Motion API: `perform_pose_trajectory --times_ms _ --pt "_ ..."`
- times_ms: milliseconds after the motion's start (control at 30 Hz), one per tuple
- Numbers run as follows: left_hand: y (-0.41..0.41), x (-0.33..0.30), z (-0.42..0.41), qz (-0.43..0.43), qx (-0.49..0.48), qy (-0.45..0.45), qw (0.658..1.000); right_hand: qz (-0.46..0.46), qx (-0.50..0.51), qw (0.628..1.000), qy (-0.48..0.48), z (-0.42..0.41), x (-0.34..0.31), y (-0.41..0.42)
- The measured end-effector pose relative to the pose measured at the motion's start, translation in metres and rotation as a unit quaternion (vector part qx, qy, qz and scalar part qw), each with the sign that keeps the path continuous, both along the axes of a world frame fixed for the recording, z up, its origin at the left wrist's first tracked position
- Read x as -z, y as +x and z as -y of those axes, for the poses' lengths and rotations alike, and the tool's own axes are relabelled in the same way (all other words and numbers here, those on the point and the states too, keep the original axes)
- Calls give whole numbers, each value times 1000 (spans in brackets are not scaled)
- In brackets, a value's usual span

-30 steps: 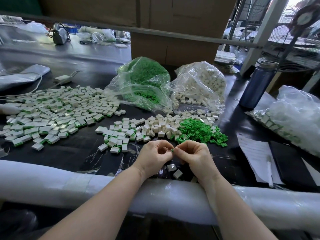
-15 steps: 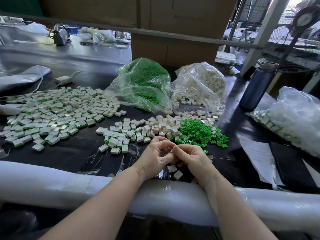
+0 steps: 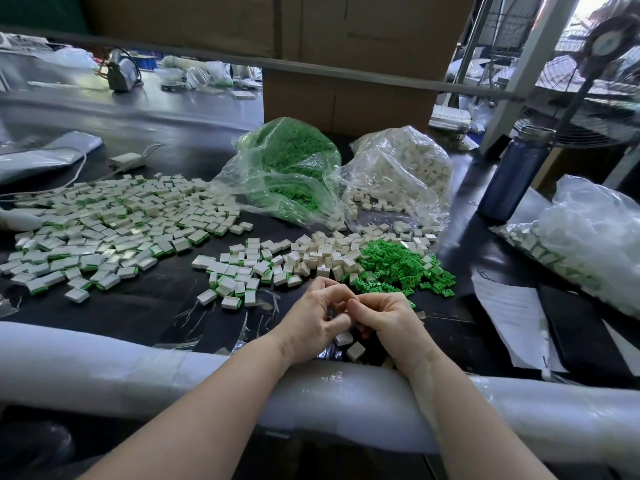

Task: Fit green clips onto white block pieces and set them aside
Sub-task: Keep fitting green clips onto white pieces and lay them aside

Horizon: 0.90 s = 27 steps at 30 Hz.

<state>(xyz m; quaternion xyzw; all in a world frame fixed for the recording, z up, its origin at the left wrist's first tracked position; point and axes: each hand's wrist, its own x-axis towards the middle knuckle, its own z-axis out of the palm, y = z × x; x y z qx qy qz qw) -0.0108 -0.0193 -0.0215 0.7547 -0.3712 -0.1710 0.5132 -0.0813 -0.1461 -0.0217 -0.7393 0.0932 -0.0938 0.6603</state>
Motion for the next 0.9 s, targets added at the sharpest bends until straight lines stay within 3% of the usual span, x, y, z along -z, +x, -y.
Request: perform_pose_trajectory --times_ms 900 --pt "-2 -2 -1 4 13 2 1000 7 8 1000 18 -2 -1 0"
